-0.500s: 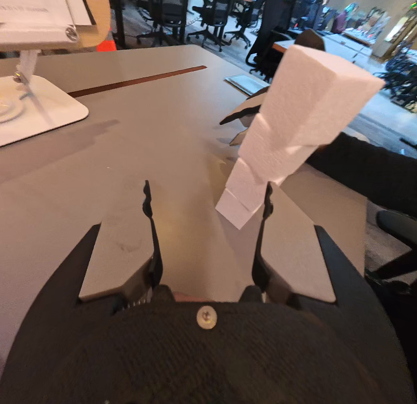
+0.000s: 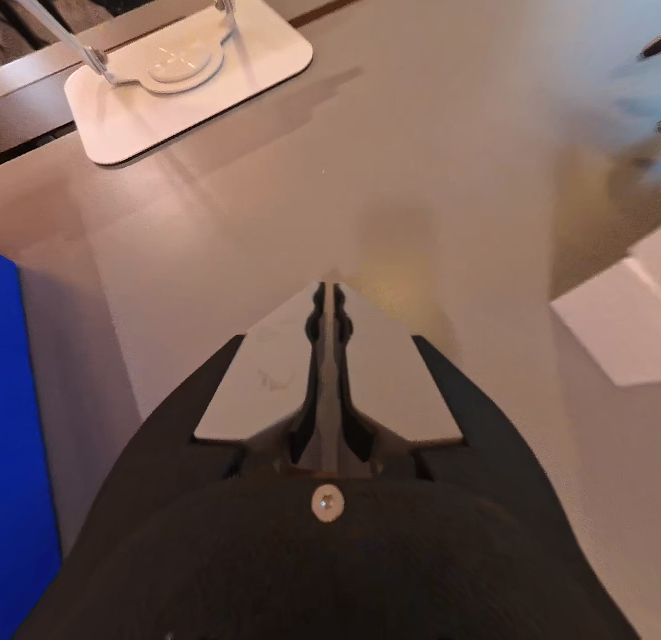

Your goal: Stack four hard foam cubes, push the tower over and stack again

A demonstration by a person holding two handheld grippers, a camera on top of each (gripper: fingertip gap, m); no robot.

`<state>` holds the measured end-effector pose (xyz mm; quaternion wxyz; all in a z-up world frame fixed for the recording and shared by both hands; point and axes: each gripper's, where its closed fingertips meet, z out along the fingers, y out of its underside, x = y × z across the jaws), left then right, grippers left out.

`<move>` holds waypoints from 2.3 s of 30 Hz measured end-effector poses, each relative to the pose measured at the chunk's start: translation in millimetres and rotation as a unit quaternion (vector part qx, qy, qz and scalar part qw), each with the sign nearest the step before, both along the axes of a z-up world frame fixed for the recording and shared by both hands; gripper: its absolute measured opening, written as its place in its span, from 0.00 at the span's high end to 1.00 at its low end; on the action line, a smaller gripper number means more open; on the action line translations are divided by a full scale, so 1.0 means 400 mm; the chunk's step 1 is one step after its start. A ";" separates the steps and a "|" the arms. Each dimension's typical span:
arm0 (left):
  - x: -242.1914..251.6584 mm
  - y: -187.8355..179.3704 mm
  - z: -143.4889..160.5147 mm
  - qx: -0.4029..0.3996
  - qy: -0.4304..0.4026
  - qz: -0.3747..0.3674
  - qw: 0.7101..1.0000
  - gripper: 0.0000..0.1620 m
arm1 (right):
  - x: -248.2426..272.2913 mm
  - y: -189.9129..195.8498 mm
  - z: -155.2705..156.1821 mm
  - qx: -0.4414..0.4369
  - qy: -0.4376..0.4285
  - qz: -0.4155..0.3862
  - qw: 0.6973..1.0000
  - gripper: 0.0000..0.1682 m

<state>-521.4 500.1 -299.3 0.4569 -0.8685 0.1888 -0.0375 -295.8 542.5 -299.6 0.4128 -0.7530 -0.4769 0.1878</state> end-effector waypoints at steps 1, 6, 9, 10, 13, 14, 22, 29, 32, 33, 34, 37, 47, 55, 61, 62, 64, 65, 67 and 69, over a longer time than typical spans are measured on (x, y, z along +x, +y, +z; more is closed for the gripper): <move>-0.001 0.015 -0.008 0.001 0.030 0.008 1.000 1.00 | 0.000 0.000 0.000 0.002 -0.001 -0.001 1.000 0.69; -0.030 0.056 0.007 0.064 0.171 0.056 0.982 1.00 | -0.006 -0.003 0.023 0.019 0.008 -0.006 1.000 0.70; -0.027 0.051 0.026 0.094 0.187 0.059 0.976 1.00 | -0.030 -0.028 0.060 0.025 0.040 0.005 0.999 0.72; -0.026 0.048 0.030 0.098 0.184 0.059 0.976 1.00 | -0.041 -0.040 0.074 0.027 0.051 0.012 0.998 0.72; -0.032 0.044 0.045 0.113 0.174 0.068 0.976 1.00 | -0.076 -0.083 0.114 0.048 0.073 0.040 0.995 0.73; -0.033 0.043 0.049 0.117 0.171 0.070 0.976 1.00 | -0.086 -0.098 0.126 0.058 0.076 0.050 0.994 0.73; -0.043 0.040 0.059 0.127 0.164 0.075 0.975 1.00 | -0.126 -0.236 0.209 0.144 0.094 0.183 0.968 0.90; -0.050 0.038 0.066 0.132 0.153 0.084 0.976 1.00 | -0.138 -0.300 0.188 0.120 0.092 0.253 0.956 1.00; -0.062 0.037 0.078 0.138 0.128 0.096 0.977 1.00 | -0.148 -0.306 0.183 0.123 0.089 0.255 0.955 1.00; -0.065 0.036 0.084 0.140 0.120 0.095 0.978 1.00 | -0.153 -0.308 0.186 0.124 0.093 0.254 0.955 1.00; -0.070 0.033 0.092 0.144 0.113 0.098 0.978 1.00 | -0.158 -0.311 0.191 0.127 0.098 0.254 0.954 1.00; -0.085 0.021 0.138 0.166 0.083 0.111 0.976 1.00 | -0.175 -0.325 0.228 0.140 0.137 0.252 0.948 0.99; -0.169 -0.038 0.291 0.264 -0.015 0.164 0.950 1.00 | -0.302 -0.290 0.231 0.154 0.155 0.180 0.959 1.00; -0.186 -0.036 0.241 0.204 -0.071 0.147 0.965 1.00 | -0.275 -0.252 0.278 0.183 0.165 0.125 0.961 0.99; -0.135 -0.008 0.132 0.117 -0.045 0.112 0.986 0.96 | -0.219 -0.194 0.278 0.125 0.199 0.072 0.969 0.98; -0.137 -0.009 0.138 0.124 -0.035 0.112 0.985 0.94 | -0.212 -0.188 0.275 0.117 0.199 0.067 0.971 0.97; -0.132 -0.017 0.165 0.150 -0.037 0.103 0.983 0.92 | -0.204 -0.183 0.257 0.095 0.191 0.067 0.975 0.95; -0.126 -0.022 0.185 0.166 -0.047 0.094 0.980 0.91 | -0.203 -0.184 0.242 0.078 0.183 0.071 0.978 0.93; -0.110 -0.038 0.233 0.204 -0.076 0.068 0.974 0.91 | -0.210 -0.201 0.214 0.041 0.171 0.096 0.980 0.85; -0.059 -0.071 0.284 0.236 -0.118 -0.005 0.965 0.92 | -0.221 -0.222 0.189 0.013 0.157 0.125 0.980 0.80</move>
